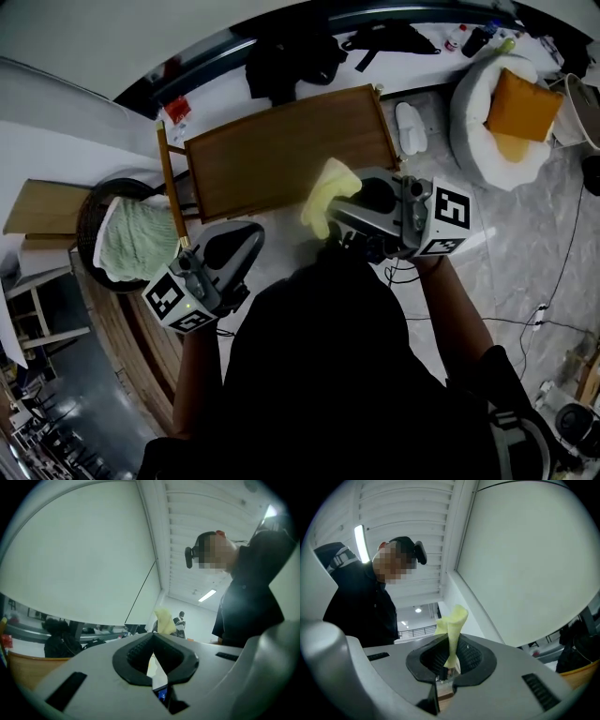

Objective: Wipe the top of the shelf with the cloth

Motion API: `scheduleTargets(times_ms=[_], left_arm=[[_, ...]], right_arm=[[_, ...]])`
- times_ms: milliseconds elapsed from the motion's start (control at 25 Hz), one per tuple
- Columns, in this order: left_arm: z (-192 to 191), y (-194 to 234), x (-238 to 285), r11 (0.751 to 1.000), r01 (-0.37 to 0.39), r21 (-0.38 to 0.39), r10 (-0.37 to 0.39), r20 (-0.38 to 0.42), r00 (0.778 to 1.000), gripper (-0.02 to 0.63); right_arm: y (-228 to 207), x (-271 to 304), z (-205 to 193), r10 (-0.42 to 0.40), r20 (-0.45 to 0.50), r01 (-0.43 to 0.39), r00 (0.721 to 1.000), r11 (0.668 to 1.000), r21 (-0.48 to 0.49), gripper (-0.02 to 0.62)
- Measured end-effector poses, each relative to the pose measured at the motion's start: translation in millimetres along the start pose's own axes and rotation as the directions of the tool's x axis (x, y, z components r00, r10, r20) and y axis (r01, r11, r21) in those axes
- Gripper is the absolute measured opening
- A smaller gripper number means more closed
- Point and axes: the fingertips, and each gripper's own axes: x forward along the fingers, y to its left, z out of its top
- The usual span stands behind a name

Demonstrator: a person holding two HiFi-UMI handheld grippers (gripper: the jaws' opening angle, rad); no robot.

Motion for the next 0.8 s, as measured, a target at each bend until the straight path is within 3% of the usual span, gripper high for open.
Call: scheduleTargets(times_ms=[240, 440, 560, 800], left_arm=[[-18.3, -60.3, -29.2, 0.999, 0.052, -0.016, -0.051, 0.035, 0.998, 0.011], [-67.2, -119.9, -61.9, 0.998, 0.057, -0.034, -0.058, -0.029, 0.998, 0.012], [-87.6, -147.2, -75.6, 0.997, 0.061, -0.051, -0.062, -0.024, 0.998, 0.011], [-100.8, -182.0, -68.2, 0.999, 0.036, -0.034, -0.037, -0.017, 0.999, 0.011]], right_arm=[[72.3, -2.7, -19.2, -0.033, -0.037, 0.033, 0.999, 0.999, -0.002, 0.048], [129.4, -11.9, -64.2, -0.063, -0.098, 0.068, 0.993, 0.996, 0.051, 0.048], [156.8, -21.1, -83.8, -0.082, -0.130, 0.090, 0.988, 0.994, 0.057, 0.048], [188.7, -55.1, -83.5, -0.107, -0.148, 0.114, 0.983, 0.992, 0.044, 0.048]])
